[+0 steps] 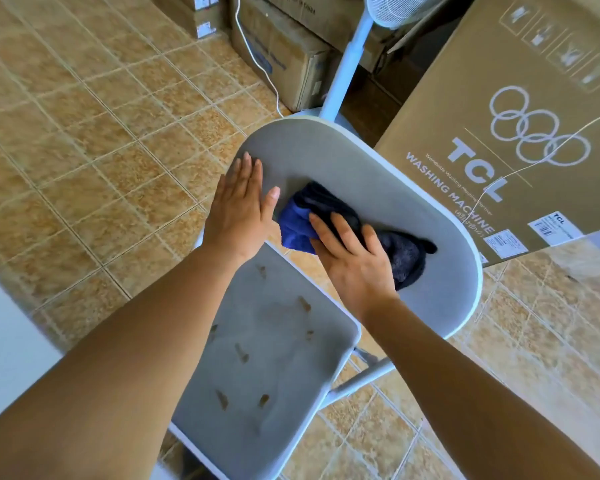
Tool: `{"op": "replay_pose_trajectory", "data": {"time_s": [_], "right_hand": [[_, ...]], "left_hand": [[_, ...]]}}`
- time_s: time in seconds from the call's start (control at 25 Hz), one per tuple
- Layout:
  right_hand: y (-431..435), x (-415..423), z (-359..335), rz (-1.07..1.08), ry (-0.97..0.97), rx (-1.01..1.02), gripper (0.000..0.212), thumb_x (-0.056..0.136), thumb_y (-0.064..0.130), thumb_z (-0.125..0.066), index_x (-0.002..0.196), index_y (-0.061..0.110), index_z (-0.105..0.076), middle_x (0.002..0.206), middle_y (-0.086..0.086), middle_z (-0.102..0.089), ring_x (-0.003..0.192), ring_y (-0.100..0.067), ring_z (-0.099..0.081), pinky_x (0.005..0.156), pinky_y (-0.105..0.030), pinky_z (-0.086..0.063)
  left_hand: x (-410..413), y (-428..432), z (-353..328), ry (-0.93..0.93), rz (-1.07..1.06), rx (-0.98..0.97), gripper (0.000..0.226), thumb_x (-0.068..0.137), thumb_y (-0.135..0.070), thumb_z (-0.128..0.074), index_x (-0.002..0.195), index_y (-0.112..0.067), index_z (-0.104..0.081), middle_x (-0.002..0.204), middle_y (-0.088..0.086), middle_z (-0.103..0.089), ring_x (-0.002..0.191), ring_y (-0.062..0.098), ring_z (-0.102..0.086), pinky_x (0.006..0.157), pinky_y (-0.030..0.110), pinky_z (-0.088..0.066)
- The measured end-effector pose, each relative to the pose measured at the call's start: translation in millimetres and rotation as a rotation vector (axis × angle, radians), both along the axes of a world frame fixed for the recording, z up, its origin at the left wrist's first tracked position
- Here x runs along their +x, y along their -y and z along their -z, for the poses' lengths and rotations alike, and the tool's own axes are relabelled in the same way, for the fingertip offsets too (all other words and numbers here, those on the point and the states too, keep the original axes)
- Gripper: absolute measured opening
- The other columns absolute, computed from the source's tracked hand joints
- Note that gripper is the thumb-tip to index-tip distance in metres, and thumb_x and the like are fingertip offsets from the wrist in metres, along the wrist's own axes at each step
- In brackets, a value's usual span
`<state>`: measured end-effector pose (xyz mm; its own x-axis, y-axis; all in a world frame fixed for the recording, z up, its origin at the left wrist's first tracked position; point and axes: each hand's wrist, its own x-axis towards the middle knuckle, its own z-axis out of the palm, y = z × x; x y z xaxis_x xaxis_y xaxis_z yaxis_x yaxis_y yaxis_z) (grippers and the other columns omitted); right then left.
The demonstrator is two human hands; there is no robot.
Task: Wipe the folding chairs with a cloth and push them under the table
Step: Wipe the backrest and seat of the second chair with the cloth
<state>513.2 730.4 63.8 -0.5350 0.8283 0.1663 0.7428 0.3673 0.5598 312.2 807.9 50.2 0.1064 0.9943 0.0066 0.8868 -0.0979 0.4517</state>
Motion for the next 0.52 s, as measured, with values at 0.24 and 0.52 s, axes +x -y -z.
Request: {"op": "replay_pose_trajectory", "data": {"time_s": [0.24,0.52], "right_hand": [[0,28,-46,0.166,-0.278,0.211,0.050,0.096,0.009,-0.018,0.127,0.018,-0.055,0.150,-0.001,-0.039,0.130,-0.032,-0.041,0.092,-0.047,-0.032],[54,45,11,0.067,-0.068,0.039,0.041,0.094,0.017,-0.034,0.123,0.023,-0.062,0.147,0.003,-0.043,0.129,-0.023,-0.047,0.097,-0.046,-0.039]], "left_hand": [[29,12,-4,-0.069,0.118,0.133,0.077,0.092,-0.053,0.000,0.152,-0.005,-0.011,0.161,0.013,-0.002,0.149,0.021,0.000,0.121,0.038,0.000],[44,22,-8,-0.129,0.112,0.164,0.068,0.099,-0.046,-0.011,0.151,-0.003,-0.011,0.160,0.015,-0.003,0.149,0.024,-0.004,0.121,0.041,-0.003]]}}
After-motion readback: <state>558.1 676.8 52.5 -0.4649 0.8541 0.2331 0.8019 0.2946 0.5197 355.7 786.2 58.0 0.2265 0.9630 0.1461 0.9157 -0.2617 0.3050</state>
